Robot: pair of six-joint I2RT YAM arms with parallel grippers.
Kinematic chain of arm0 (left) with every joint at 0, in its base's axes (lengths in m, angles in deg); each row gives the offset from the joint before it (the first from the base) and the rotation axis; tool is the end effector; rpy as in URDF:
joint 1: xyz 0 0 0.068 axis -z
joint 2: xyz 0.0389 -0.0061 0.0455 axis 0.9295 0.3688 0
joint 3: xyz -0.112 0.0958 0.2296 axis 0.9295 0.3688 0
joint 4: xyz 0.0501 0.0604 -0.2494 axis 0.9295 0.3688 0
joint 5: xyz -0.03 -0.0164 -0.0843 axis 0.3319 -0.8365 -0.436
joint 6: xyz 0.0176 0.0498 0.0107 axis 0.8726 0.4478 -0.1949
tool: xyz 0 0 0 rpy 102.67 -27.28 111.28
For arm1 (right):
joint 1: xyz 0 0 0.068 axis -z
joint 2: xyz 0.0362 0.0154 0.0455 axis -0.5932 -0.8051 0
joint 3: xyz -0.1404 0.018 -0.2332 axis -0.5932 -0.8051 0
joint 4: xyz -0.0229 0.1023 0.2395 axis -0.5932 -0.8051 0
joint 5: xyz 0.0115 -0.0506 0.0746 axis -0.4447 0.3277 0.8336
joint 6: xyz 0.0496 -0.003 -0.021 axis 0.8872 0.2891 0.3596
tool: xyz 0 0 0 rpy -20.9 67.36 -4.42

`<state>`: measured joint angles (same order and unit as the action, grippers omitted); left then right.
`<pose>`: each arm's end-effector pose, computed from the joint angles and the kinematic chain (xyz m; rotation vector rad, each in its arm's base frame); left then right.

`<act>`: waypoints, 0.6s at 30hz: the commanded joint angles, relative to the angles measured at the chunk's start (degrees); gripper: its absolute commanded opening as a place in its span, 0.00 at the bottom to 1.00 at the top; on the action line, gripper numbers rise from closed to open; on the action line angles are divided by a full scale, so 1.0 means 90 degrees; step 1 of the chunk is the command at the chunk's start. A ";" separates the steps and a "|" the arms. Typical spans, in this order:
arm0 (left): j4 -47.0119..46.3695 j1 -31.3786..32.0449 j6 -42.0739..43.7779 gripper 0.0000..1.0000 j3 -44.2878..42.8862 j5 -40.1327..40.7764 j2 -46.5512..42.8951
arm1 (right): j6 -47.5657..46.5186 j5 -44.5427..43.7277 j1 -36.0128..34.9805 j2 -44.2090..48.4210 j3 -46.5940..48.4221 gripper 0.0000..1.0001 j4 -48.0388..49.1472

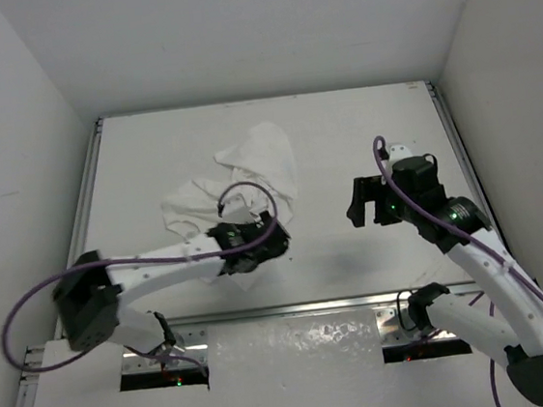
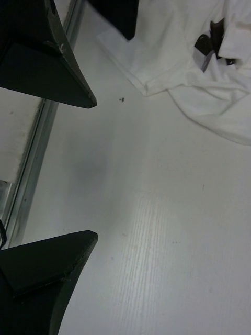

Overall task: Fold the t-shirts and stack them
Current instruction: Flatten out the tshirt

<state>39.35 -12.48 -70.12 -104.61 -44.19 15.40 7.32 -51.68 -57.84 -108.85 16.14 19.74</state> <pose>0.1544 -0.1930 0.2336 -0.4253 2.4057 -0.1196 0.1558 0.0596 0.3040 0.1036 2.2860 0.3890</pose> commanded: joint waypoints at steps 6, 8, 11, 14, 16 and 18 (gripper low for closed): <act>0.0357 0.0715 -0.2400 0.90 0.1095 -0.0154 0.1020 | -0.0233 0.0237 0.0010 -0.0170 -0.0109 0.99 0.0512; 0.0239 0.0822 -0.2468 0.88 0.1203 -0.0242 0.1069 | -0.0262 0.0237 0.0011 -0.0170 -0.0148 0.99 0.0599; 0.0015 0.0852 -0.2313 0.83 0.1203 -0.0399 0.1293 | -0.0272 0.0353 0.0011 -0.0248 -0.0187 0.99 0.0697; -0.0025 0.1027 -0.2312 0.66 0.1038 -0.0535 0.1615 | -0.0281 0.0432 0.0001 -0.0278 -0.0197 0.99 0.0756; -0.0005 0.1183 -0.2400 0.61 0.0979 -0.0623 0.1771 | -0.0291 0.0432 0.0001 -0.0288 -0.0168 0.99 0.0746; -0.0015 0.1233 -0.2468 0.51 0.1075 -0.0672 0.1811 | -0.0291 0.0442 0.0011 -0.0249 -0.0197 0.99 0.0794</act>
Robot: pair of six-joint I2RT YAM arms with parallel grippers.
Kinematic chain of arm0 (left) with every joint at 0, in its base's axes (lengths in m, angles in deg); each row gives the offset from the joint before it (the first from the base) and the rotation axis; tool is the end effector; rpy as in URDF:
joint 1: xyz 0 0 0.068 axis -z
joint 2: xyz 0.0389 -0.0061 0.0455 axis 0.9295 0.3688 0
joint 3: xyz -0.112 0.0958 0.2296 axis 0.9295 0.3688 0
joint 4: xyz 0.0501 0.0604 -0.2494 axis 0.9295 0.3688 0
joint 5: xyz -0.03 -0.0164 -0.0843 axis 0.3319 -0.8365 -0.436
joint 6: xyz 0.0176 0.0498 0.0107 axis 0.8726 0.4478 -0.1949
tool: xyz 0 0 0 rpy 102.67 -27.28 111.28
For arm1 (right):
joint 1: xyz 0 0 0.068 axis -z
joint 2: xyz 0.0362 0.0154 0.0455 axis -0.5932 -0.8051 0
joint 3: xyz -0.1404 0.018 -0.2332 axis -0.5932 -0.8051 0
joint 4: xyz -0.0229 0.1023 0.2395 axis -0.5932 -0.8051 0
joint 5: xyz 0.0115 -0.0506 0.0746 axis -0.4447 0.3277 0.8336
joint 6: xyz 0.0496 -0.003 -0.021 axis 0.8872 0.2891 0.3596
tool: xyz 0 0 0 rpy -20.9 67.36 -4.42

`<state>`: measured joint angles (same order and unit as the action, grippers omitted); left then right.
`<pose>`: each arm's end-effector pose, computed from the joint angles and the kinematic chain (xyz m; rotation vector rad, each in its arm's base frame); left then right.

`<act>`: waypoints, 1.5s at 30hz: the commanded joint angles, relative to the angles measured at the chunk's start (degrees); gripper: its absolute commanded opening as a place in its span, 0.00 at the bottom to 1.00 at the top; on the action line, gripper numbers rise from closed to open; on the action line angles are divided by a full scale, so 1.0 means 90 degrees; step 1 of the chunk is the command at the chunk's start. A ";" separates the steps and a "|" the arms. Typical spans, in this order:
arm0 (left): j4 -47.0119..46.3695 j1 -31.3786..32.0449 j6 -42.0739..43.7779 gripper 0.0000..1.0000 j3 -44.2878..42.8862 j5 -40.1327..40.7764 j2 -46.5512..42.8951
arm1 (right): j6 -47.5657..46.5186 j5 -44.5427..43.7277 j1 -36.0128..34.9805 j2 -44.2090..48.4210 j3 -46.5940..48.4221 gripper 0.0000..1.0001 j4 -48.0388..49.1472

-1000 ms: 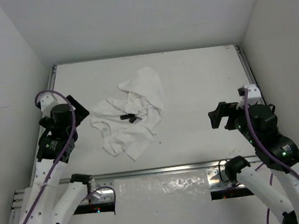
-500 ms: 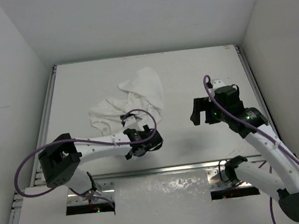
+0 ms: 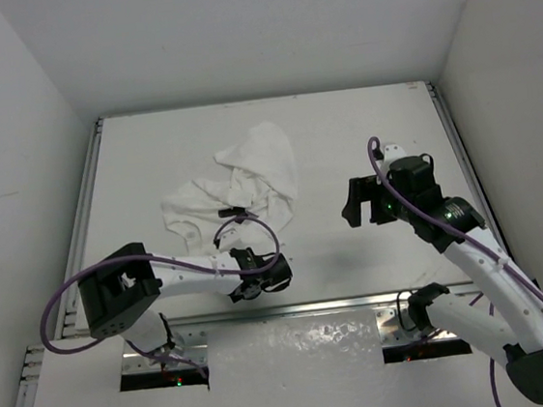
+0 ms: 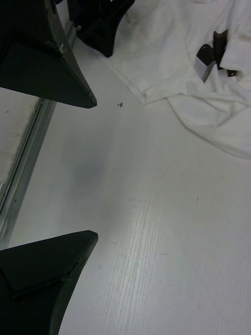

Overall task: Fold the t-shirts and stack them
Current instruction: Flatten out the tshirt

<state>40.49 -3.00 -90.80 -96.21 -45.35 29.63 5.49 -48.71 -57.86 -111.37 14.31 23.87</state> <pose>0.1150 -0.2053 0.1397 -0.5392 2.5320 0.1581 0.1670 0.0661 0.2928 0.0389 2.2992 0.4278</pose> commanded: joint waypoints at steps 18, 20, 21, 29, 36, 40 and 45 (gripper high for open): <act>0.1274 -0.2565 0.0942 0.00 0.0427 0.0668 -0.3989 | 0.0109 0.0659 -0.1069 -0.4994 0.2747 0.99 0.2201; 0.1216 -0.2565 0.1000 0.00 0.0553 0.0482 -0.3833 | -0.0125 0.0397 -0.1275 -0.6337 0.4041 0.99 0.1949; 0.1216 -0.2565 0.0982 0.00 0.0631 0.0298 -0.3813 | -0.0252 0.0163 -0.1498 -0.6791 0.4504 0.99 0.1773; 0.0094 -0.2487 0.1742 0.00 0.1588 -0.0767 -0.4760 | -0.1727 -0.0591 -0.1803 -0.9792 0.8003 0.80 0.1205; -0.0190 -0.2448 0.2045 0.00 0.1872 -0.1003 -0.4546 | -0.2216 -0.0914 -0.1804 -1.0320 0.8181 0.34 0.1527; -0.0453 -0.2448 0.2221 0.00 0.1824 -0.0993 -0.4243 | -0.2139 -0.1148 -0.1745 -1.0029 0.7743 0.00 0.1732; -0.0727 -0.2487 0.2475 0.00 0.1570 -0.0769 -0.3805 | -0.1037 -0.1217 -0.1043 -0.8985 0.6448 0.00 0.1849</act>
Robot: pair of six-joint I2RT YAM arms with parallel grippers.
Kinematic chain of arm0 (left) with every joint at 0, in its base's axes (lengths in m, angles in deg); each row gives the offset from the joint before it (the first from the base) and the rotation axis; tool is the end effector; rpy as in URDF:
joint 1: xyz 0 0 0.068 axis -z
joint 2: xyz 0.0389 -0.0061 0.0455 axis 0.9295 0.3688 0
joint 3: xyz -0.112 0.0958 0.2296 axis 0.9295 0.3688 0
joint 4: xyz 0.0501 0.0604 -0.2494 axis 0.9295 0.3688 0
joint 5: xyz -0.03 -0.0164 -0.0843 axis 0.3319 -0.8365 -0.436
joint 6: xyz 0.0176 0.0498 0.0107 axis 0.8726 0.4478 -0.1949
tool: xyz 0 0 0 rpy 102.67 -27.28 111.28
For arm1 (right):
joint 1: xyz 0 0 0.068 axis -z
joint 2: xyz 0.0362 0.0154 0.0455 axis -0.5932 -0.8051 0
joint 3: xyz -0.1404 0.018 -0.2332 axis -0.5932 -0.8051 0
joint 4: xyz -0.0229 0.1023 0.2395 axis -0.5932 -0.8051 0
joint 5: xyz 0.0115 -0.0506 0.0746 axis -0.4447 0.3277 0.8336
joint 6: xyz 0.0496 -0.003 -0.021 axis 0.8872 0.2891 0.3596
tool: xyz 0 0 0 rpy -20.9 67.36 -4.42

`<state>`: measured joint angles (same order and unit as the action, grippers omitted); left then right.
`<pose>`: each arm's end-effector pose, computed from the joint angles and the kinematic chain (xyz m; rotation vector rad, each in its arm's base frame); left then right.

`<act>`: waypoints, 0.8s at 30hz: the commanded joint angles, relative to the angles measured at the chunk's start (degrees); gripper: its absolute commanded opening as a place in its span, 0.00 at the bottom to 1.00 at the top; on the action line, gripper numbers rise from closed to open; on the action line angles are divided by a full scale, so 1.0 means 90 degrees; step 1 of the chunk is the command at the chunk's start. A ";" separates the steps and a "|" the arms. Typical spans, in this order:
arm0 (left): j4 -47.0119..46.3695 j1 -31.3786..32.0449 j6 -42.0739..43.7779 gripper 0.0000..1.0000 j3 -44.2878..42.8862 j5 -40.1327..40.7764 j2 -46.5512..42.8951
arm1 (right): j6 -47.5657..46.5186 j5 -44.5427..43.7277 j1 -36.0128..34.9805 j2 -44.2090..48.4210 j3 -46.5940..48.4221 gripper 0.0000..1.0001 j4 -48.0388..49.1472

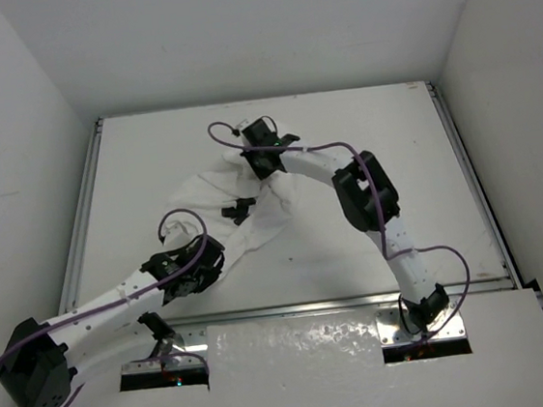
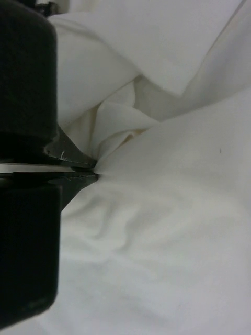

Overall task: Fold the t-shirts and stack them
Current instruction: Flatten out the tshirt

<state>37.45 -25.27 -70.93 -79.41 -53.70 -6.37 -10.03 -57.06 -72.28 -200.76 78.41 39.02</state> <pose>0.1206 -0.0932 0.1728 -0.6940 2.4883 -0.1248 0.4350 0.3089 0.1429 -0.5250 2.3806 0.1834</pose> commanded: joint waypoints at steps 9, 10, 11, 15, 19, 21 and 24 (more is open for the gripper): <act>-0.1122 -0.0559 0.1049 0.00 -0.0932 0.0266 0.1211 | 0.2134 -0.0211 0.1859 0.3634 -0.3950 0.08 0.0306; -0.1122 -0.0646 0.1107 0.00 -0.1010 0.0286 0.1280 | 0.2183 -0.0191 0.1928 0.3751 -0.4126 0.12 0.0226; -0.1122 -0.0676 0.1146 0.00 -0.1117 0.0296 0.1319 | 0.2203 -0.0230 0.1938 0.4043 -0.4331 0.21 0.0177; -0.1191 -0.0706 0.1332 0.00 -0.1148 0.0315 0.1164 | 0.2213 -0.0074 0.1938 0.5059 -0.5707 0.62 0.0888; -0.1278 -0.0706 0.1439 0.00 -0.1011 0.0121 0.1085 | 0.2047 0.0793 0.1899 0.5724 -0.6226 0.63 0.1152; -0.1454 -0.0706 0.1508 0.00 -0.0856 -0.0016 0.1046 | 0.2057 0.0602 0.1647 0.5978 -0.6461 0.59 0.1123; -0.1630 -0.0706 0.1547 0.00 -0.0699 -0.0182 0.0997 | 0.2018 0.0434 0.1518 0.5747 -0.6462 0.58 0.1114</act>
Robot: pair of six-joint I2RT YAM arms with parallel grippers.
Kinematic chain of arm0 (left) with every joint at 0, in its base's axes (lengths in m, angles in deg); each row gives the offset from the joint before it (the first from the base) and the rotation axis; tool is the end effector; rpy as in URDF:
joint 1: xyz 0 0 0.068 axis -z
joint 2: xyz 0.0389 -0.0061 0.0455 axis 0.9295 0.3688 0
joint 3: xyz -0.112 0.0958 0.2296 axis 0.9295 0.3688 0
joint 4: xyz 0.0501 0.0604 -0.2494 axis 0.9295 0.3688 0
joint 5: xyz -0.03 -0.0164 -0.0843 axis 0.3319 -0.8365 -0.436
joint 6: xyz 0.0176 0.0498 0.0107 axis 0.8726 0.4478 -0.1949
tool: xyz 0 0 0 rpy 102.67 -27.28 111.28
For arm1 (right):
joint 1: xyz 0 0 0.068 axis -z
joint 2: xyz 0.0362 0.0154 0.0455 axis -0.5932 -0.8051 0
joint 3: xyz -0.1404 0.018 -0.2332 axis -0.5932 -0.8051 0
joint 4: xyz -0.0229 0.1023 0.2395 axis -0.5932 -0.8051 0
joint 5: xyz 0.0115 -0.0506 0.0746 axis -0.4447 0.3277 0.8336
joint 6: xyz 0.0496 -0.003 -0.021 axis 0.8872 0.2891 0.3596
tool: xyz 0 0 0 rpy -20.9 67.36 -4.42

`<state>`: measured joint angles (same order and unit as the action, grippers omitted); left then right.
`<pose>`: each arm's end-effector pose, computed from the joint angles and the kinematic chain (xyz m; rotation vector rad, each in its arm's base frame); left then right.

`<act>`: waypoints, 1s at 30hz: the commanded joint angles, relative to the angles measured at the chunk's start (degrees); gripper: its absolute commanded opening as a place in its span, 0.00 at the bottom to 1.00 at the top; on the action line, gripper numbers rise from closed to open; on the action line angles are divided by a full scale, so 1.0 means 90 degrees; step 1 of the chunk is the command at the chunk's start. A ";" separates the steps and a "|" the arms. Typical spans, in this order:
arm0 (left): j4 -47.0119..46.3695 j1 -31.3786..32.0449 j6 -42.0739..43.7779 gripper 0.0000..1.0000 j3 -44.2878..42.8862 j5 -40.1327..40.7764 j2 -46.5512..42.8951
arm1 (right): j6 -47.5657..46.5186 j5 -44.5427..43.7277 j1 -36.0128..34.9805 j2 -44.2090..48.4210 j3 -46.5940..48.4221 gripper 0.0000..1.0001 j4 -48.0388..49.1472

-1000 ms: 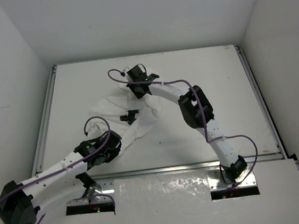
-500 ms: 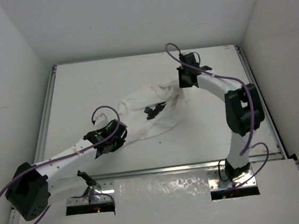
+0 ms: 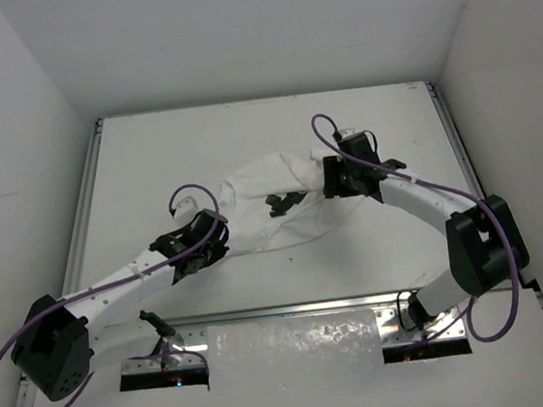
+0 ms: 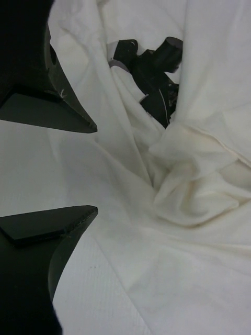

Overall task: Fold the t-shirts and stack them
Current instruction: Flatten out the tshirt

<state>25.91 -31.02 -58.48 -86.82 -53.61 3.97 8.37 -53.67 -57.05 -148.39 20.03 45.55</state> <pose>0.1707 -0.1121 0.1919 -0.5656 2.4107 -0.1490 0.2923 0.1073 0.2074 0.1608 2.4422 0.2803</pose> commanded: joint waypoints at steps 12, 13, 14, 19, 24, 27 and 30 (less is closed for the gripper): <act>-0.0152 -0.0087 0.0319 0.00 -0.0363 -0.0241 -0.0240 | 0.0315 -0.1173 -0.0175 -0.1724 0.1333 0.27 -0.0755; -0.0143 -0.0087 0.0348 0.00 -0.0470 -0.0231 -0.0220 | 0.0315 -0.1183 -0.0184 -0.1715 0.1382 0.19 -0.0784; -0.0143 -0.0087 0.0358 0.00 -0.0519 -0.0212 -0.0181 | 0.0276 -0.1173 -0.0184 -0.1666 0.1382 0.00 -0.0775; 0.0052 -0.0184 0.0524 0.00 -0.1045 -0.0056 -0.0219 | 0.0042 -0.0959 -0.0184 -0.0888 0.1402 0.00 -0.0744; 0.0794 -0.0223 0.1021 0.00 -0.2499 0.0598 -0.0717 | 0.0129 -0.1105 -0.0184 0.0655 0.1256 0.00 -0.1106; 0.0454 -0.0223 0.2045 0.00 -0.3292 0.0396 -0.1166 | 0.0120 -0.1251 -0.0194 0.2079 0.1313 0.00 -0.1583; 0.0443 -0.0214 0.2574 0.00 -0.3965 0.0326 -0.1518 | 0.0071 -0.1514 -0.0194 0.2843 0.1557 0.00 -0.2121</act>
<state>31.35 -32.46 -43.46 -117.15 -51.56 -5.73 9.81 -64.01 -58.69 -128.24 31.11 31.78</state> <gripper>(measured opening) 0.020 0.002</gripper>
